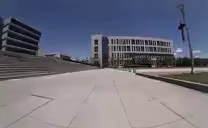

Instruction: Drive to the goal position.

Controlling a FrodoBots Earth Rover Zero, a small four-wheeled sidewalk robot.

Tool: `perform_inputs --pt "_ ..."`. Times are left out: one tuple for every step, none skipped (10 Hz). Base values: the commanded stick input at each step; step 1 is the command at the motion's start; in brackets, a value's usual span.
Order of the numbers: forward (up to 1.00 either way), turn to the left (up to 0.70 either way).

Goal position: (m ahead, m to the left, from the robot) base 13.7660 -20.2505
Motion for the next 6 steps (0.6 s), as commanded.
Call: perform_inputs --pt "0.70 0.00" --pt "0.70 0.00" --pt "0.70 0.00" --pt "0.70 0.00" --pt "0.70 0.00" --pt "0.70 0.00"
